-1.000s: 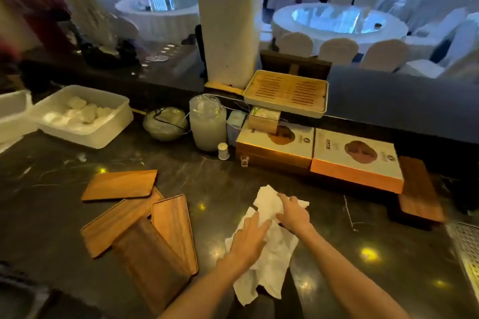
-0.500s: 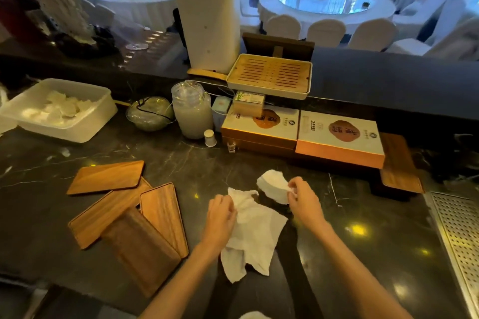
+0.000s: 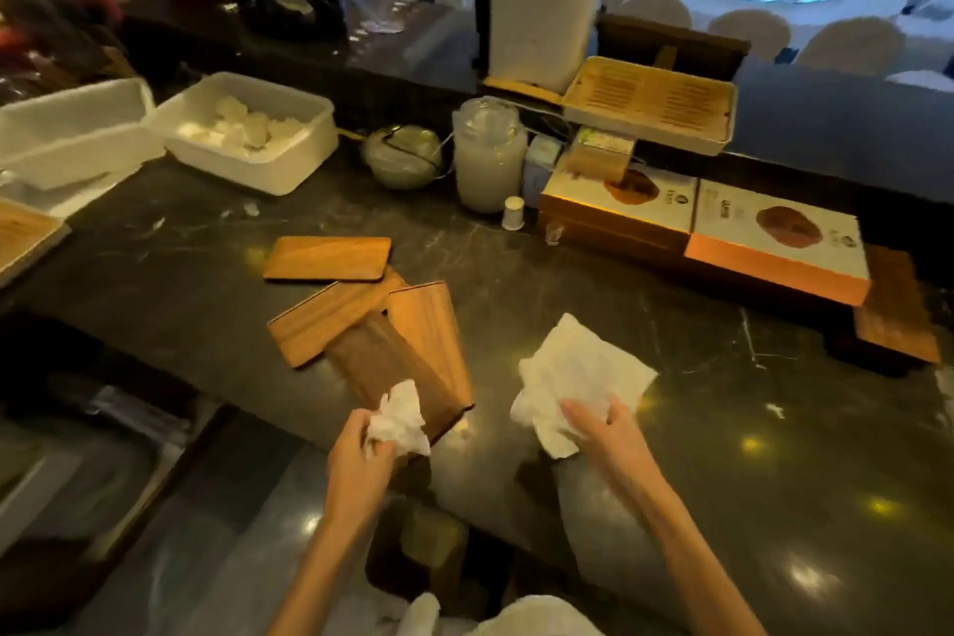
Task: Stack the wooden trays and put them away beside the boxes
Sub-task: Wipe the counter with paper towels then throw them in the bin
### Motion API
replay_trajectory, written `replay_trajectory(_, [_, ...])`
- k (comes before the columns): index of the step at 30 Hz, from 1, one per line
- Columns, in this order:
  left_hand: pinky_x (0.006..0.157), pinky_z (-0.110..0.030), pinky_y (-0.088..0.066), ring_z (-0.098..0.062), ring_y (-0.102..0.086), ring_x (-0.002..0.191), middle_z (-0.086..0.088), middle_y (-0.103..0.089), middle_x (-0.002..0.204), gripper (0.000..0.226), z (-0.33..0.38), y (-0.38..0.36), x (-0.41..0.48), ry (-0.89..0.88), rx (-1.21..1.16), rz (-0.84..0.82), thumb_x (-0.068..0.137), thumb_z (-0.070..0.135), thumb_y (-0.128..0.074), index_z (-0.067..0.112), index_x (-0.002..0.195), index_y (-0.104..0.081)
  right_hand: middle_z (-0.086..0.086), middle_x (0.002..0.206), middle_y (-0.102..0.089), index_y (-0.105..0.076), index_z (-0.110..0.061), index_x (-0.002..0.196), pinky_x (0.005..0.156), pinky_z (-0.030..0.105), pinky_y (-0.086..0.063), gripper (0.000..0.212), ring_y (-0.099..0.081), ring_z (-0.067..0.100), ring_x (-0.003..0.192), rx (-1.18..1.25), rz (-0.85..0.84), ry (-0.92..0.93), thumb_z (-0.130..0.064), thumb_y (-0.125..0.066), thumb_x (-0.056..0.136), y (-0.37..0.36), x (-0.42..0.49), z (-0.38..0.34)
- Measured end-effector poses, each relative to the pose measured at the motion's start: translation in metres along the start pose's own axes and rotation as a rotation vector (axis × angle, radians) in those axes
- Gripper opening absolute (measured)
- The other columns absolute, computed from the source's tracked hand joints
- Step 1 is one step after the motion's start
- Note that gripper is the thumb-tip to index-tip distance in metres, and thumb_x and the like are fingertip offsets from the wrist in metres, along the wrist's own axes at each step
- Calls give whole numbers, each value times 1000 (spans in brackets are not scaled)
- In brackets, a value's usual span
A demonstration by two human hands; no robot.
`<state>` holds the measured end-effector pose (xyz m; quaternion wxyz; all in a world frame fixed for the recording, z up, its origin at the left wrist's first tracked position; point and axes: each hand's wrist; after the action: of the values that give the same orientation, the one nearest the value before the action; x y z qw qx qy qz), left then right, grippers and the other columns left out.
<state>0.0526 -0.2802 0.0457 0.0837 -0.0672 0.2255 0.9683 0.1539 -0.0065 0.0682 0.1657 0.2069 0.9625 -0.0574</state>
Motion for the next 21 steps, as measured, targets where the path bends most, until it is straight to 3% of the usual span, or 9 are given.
replay_trajectory(2, [60,-24,-46,-12,-56,72,3,-57,79,17,-21,30,-18,3,-36,10,89,3,-53,19,83,-52,2,103,-72,-61,-16,115,74,31,-60,22,-72,16,93,59,-50,-65,-12,-61,93,-44,-17,19])
replay_trajectory(4, [67,-27,-57,-7,-63,86,14,-62,91,22,-44,58,-33,45,-58,-30,91,4,-52,25,91,-58,4,97,-71,-62,-15,105,65,24,-57,17,-73,15,87,36,-87,-140,-12,-64,89,-83,-35,39])
replay_trajectory(7, [73,-48,-61,-28,-64,99,-5,-62,107,36,-82,95,-46,177,-84,-120,88,-11,-47,19,93,-68,10,103,-69,-62,-12,107,71,37,-59,17,-71,25,93,7,-132,-229,-5,-57,92,-130,-58,63])
replay_trajectory(9, [75,-52,-60,-34,-64,98,-14,-63,105,40,-104,117,-52,237,-80,-136,88,-13,-46,19,88,-70,20,105,-67,-64,-8,106,76,41,-56,24,-66,33,92,-61,-119,-271,3,-48,92,-155,-67,71])
replay_trajectory(12, [82,-53,-57,-39,-63,97,-21,-64,104,37,-133,148,-57,365,-96,-118,86,-12,-46,18,88,-68,22,92,-62,-62,0,90,67,33,-51,31,-59,34,82,-45,-71,-369,15,-35,88,-198,-79,79])
replay_trajectory(15, [86,-39,-52,-37,-61,104,-23,-61,112,26,-160,169,-56,474,-125,-153,87,-7,-49,4,103,-66,11,94,-63,-62,-4,95,64,21,-53,33,-62,21,82,-78,-23,-400,17,-37,91,-237,-82,93])
replay_trajectory(18, [73,-7,-46,-13,-58,93,-10,-56,112,17,-186,178,-54,533,-162,-207,95,3,-47,10,104,-60,-3,106,-67,-65,-19,107,77,23,-52,18,-64,10,95,-236,-61,-422,-17,-61,89,-269,-86,117])
replay_trajectory(19, [70,-3,-44,-6,-55,90,-6,-54,109,15,-197,177,-52,540,-183,-226,98,6,-45,12,105,-57,-3,107,-66,-63,-23,110,78,25,-52,20,-64,10,97,-278,-65,-456,-20,-61,90,-277,-84,128])
replay_trajectory(21, [76,-10,-42,-10,-53,97,-5,-51,112,16,-224,172,-45,567,-192,-270,100,10,-42,9,115,-49,0,112,-65,-59,-21,119,77,27,-54,27,-64,14,100,-310,-72,-532,-15,-59,92,-294,-78,155])
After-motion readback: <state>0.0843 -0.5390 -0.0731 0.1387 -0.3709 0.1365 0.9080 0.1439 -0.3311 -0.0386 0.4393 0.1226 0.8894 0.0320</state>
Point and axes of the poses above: each hand's wrist, its own x-axis towards the middle knuckle, its own y-axis out of the back of the hand, z = x × y
